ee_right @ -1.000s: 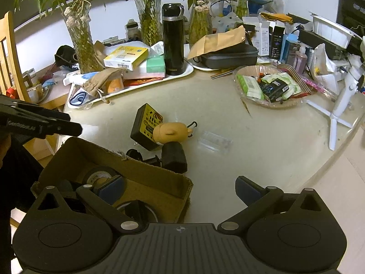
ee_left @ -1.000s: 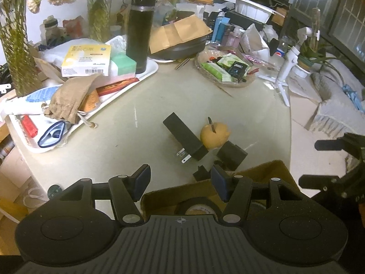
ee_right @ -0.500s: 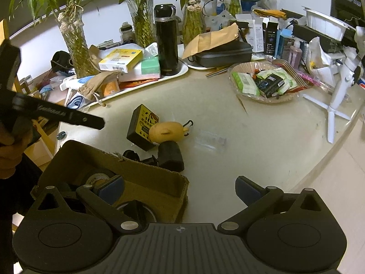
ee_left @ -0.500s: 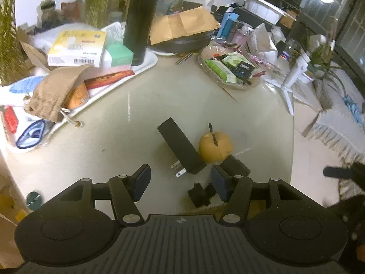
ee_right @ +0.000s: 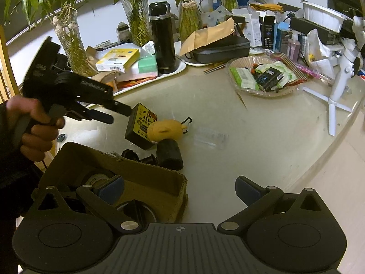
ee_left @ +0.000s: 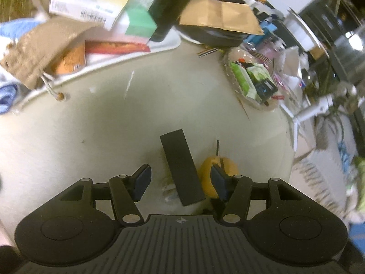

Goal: Organize rigid objects
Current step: 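Lift the black charger with the left gripper while the right gripper moves toward the clear plastic case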

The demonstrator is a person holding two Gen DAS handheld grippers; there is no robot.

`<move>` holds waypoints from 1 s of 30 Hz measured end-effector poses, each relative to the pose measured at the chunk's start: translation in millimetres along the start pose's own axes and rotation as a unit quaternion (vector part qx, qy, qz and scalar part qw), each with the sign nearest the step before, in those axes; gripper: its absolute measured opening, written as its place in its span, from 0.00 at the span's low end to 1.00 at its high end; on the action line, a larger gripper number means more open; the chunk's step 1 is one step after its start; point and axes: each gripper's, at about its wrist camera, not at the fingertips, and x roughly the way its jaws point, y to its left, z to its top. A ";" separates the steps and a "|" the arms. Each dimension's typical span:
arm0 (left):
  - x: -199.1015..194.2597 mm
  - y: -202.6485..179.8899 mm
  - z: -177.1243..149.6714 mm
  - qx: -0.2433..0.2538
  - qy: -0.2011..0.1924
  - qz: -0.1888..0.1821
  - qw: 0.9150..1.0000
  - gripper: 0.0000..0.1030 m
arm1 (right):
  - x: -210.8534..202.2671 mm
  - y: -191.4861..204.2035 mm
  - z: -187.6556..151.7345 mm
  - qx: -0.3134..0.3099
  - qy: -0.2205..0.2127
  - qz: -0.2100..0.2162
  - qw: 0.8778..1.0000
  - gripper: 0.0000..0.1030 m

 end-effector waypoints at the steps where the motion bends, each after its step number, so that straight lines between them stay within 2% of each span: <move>1: 5.2 2.1 2.2 -0.013 0.005 -0.004 1.000 0.55 | 0.1 -0.1 0.0 0.000 0.000 0.000 1.000 1.00; 8: 30.8 9.8 11.4 -0.069 0.018 -0.019 0.997 0.54 | -0.3 -3.4 -0.1 0.008 0.000 0.003 1.000 1.00; 13: 46.2 8.4 12.3 -0.076 0.029 -0.008 0.997 0.41 | 0.1 -5.8 0.2 0.016 0.001 0.006 1.000 1.00; 14: 48.7 8.5 12.5 -0.076 0.031 -0.006 0.997 0.34 | -0.1 -6.1 0.3 0.017 0.001 0.006 1.000 1.00; 16: 52.6 9.7 12.1 -0.082 0.035 -0.001 0.996 0.27 | -0.2 -6.4 0.4 0.017 0.001 0.007 1.000 1.00; 24: 48.6 13.6 12.7 -0.086 0.039 0.003 0.996 0.26 | -2.1 -6.4 0.9 0.015 -0.007 0.011 1.000 1.00; 30: 31.7 12.5 13.1 -0.078 0.023 0.007 0.997 0.26 | -4.3 -6.7 0.5 0.018 -0.013 0.015 1.000 1.00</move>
